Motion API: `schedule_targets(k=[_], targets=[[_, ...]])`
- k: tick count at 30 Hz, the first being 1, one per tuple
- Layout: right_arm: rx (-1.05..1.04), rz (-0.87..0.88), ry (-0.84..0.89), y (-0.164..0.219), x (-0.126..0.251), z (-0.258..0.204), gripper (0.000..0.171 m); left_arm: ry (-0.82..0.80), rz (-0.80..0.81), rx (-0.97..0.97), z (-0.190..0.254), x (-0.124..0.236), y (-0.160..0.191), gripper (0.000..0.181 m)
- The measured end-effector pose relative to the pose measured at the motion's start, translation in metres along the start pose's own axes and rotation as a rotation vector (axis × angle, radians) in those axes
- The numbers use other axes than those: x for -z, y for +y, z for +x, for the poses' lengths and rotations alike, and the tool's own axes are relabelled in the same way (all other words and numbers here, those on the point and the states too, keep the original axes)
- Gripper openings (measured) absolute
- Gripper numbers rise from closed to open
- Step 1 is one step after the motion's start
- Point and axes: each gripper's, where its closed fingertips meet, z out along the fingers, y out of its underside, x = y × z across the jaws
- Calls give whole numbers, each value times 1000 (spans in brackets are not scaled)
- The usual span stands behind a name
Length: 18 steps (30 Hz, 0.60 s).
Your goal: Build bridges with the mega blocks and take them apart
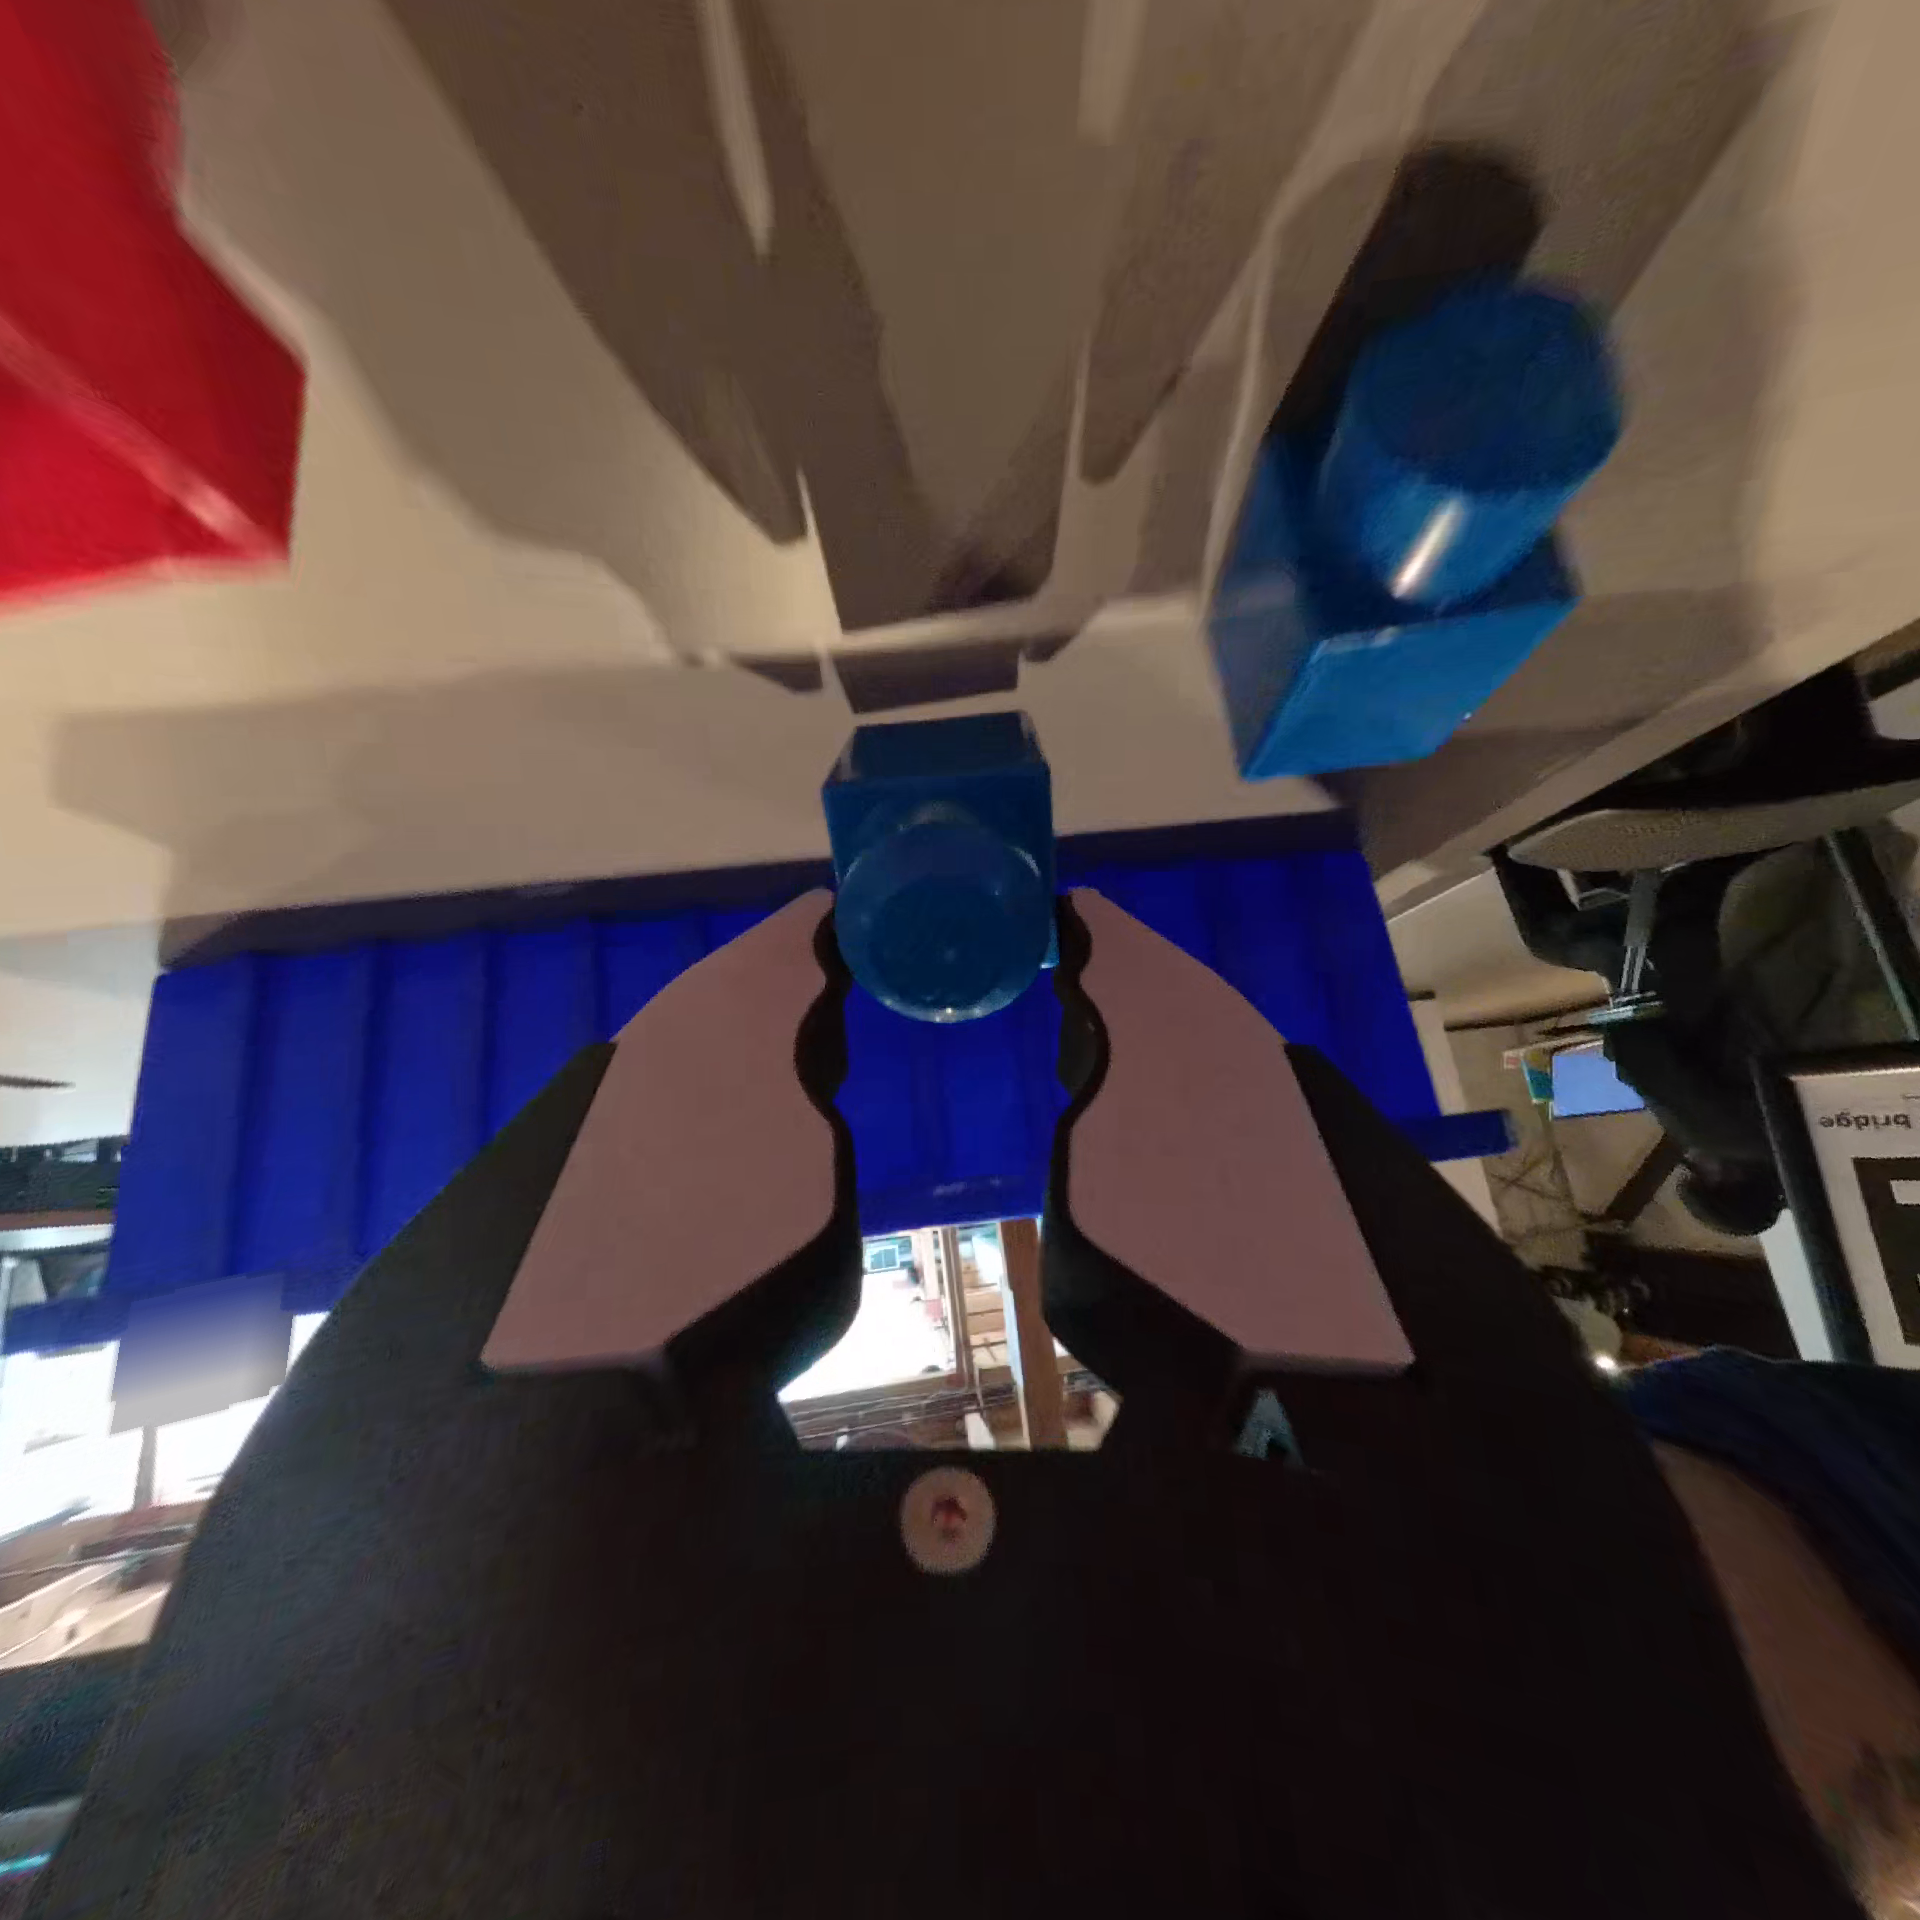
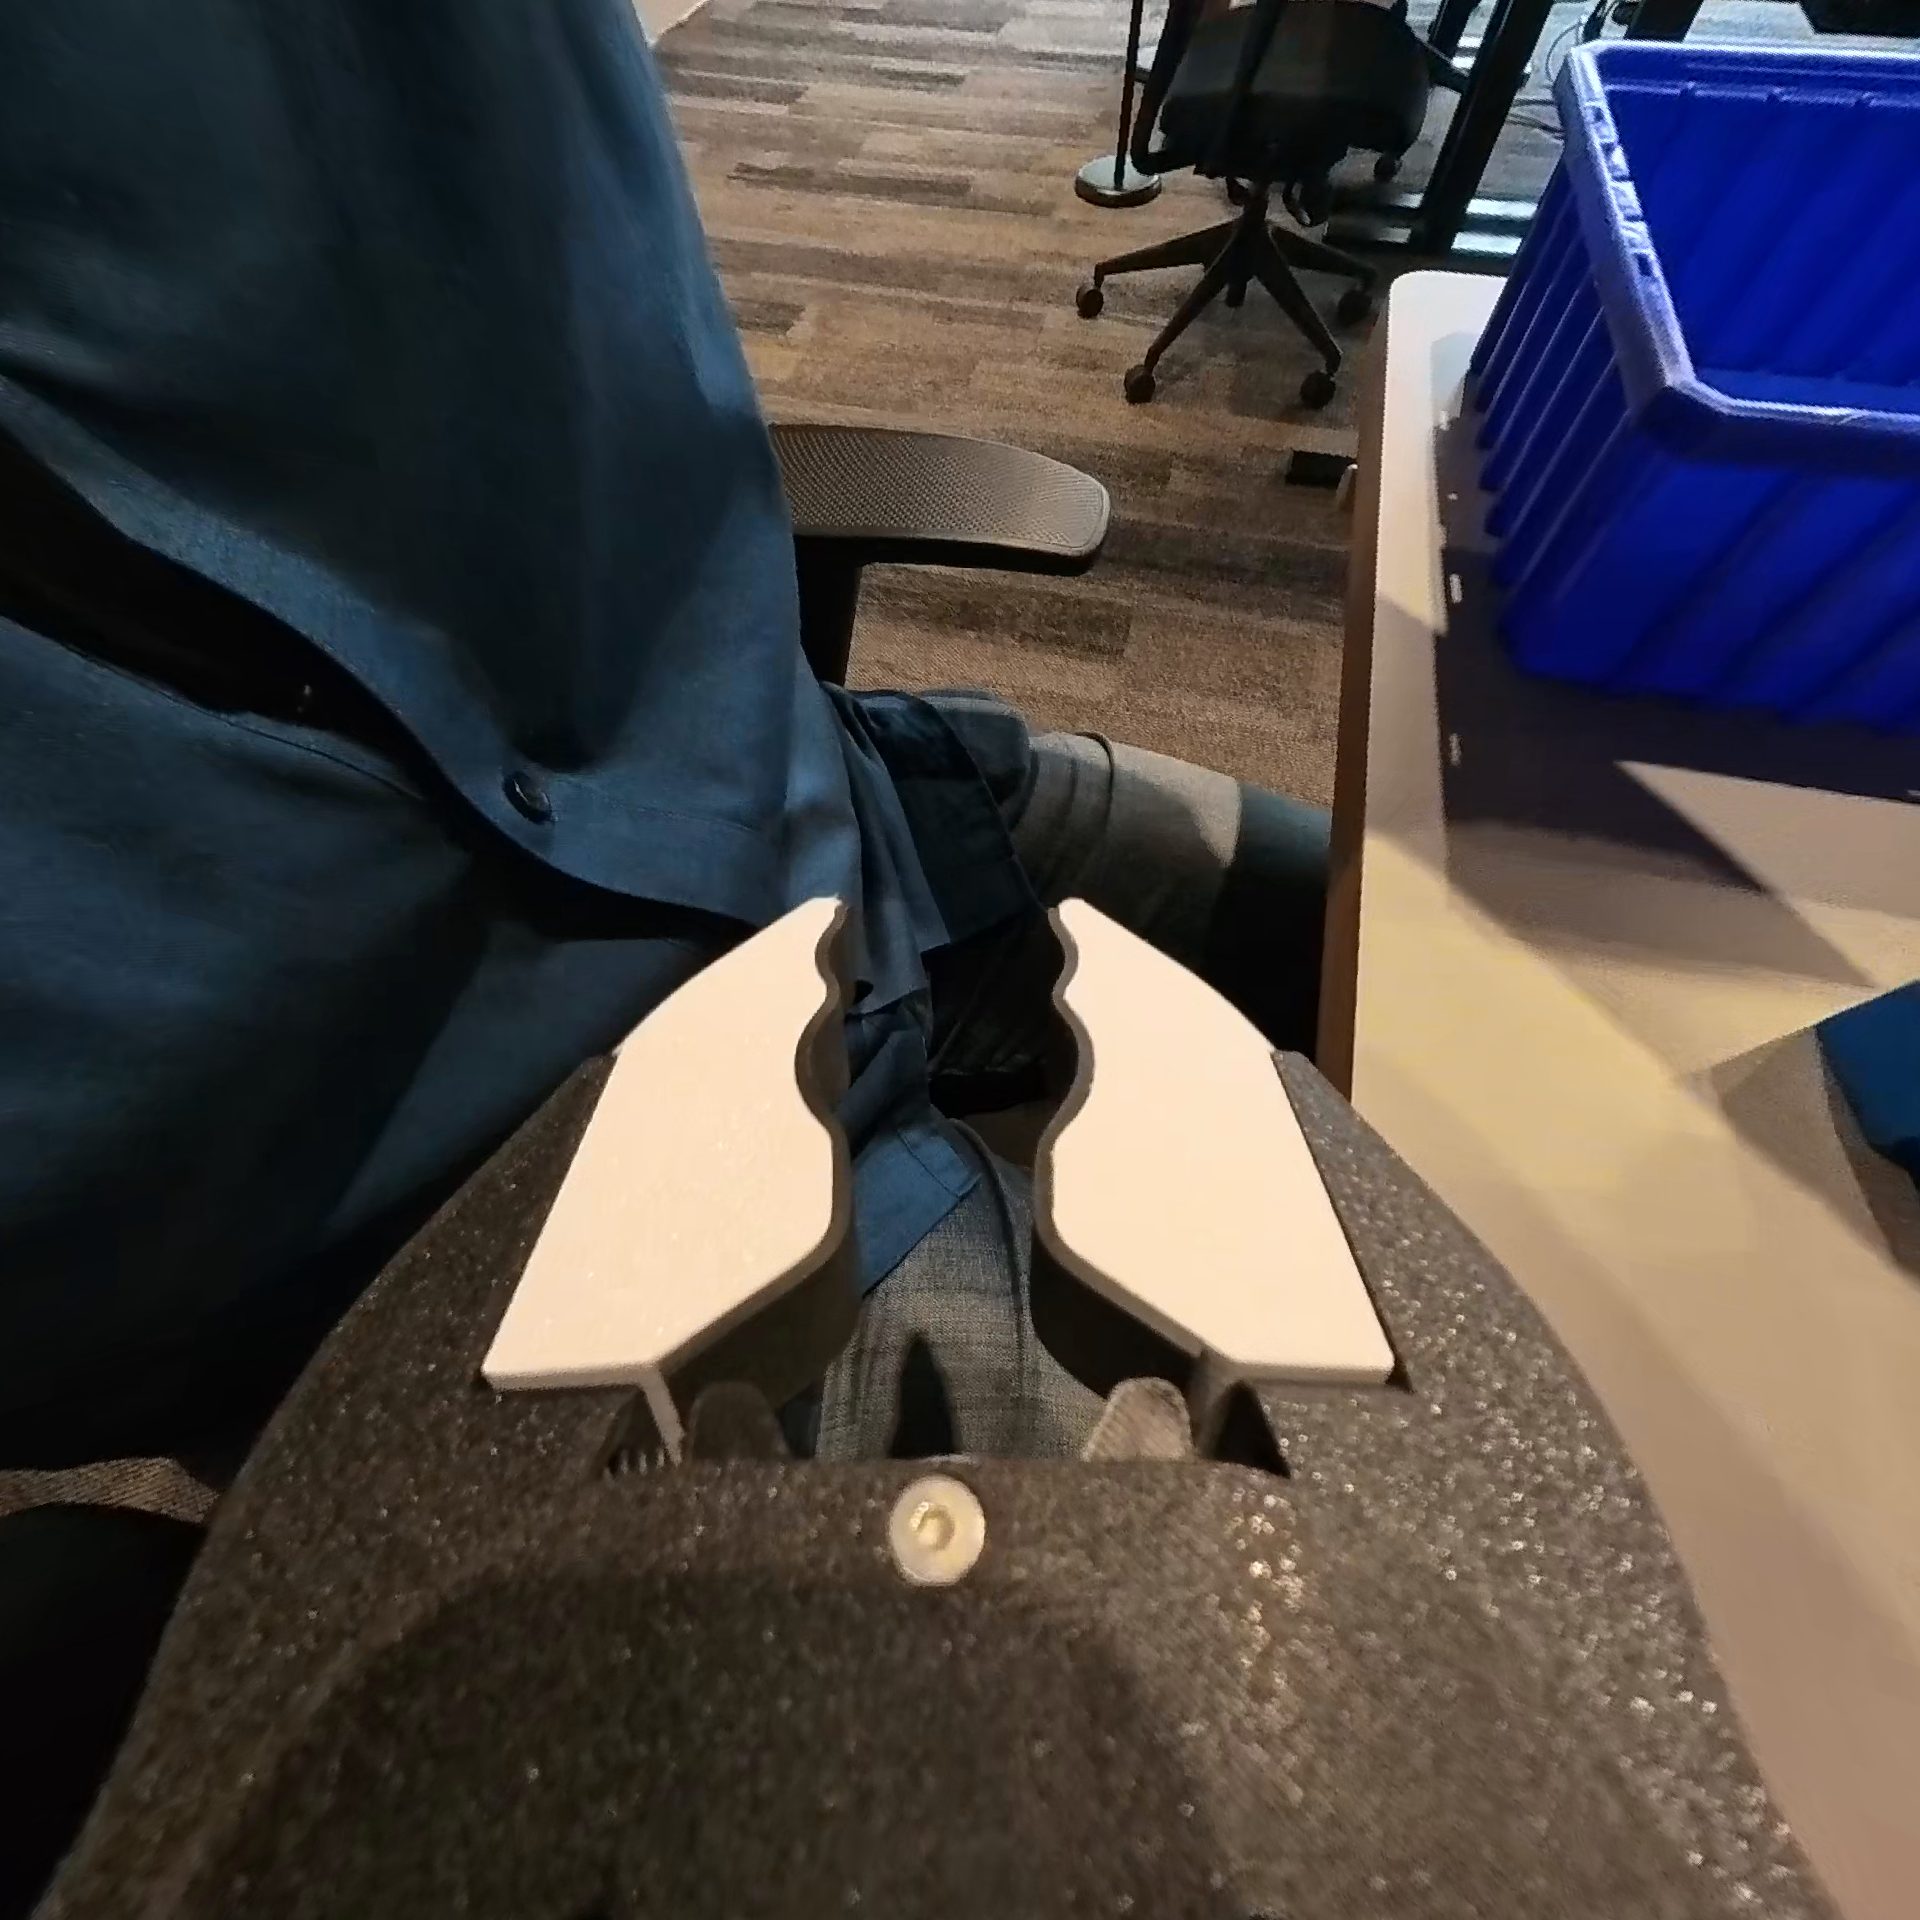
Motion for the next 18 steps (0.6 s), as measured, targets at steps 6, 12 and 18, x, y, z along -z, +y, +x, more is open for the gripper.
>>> schedule_targets(k=[6,12,18], targets=[[8,12,5,-3,4,-6,35,13,59,-41,6,6,-25,38],[4,10,12,-2,5,-6,35,18,102,-41,1,2,-28,58],[1,-5,11,0,3,-6,35,-10,332,-8,0,23,-17,61]])
